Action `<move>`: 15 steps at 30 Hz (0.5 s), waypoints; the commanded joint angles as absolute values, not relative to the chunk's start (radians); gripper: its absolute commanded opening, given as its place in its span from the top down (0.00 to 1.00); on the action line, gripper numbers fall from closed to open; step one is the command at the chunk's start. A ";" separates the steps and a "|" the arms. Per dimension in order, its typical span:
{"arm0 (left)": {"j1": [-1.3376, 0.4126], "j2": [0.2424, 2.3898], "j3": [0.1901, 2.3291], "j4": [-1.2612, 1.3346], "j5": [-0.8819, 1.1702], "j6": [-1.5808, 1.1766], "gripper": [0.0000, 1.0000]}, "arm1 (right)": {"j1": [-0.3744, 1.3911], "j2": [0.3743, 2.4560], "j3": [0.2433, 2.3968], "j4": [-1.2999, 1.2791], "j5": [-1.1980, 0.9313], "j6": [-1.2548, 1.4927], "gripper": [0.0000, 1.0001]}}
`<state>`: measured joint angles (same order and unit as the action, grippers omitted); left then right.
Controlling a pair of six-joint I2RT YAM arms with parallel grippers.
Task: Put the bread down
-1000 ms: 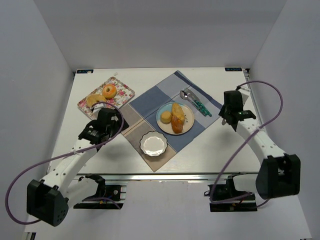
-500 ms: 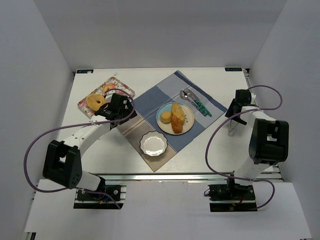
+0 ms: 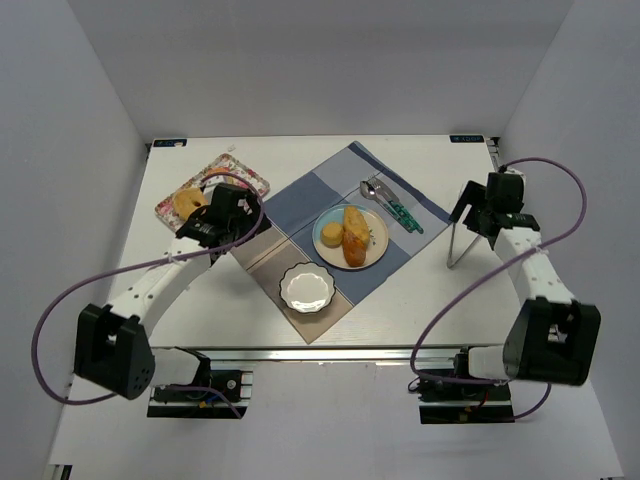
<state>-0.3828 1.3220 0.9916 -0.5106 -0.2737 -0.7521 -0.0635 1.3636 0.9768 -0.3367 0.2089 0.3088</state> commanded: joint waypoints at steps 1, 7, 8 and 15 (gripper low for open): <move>-0.383 1.212 0.954 -0.549 -0.256 -0.784 0.02 | -0.063 1.238 0.993 -0.397 0.109 0.291 0.11; -0.383 0.971 0.812 -0.630 -0.259 -0.851 0.02 | -0.063 0.988 0.847 -0.379 0.039 0.331 0.11; -0.383 0.942 0.796 -0.647 -0.264 -0.860 0.02 | -0.063 0.959 0.809 -0.365 0.011 0.336 0.10; -0.383 0.695 0.674 -0.782 -0.298 -0.949 0.02 | -0.063 0.727 0.661 -0.316 -0.071 0.362 0.11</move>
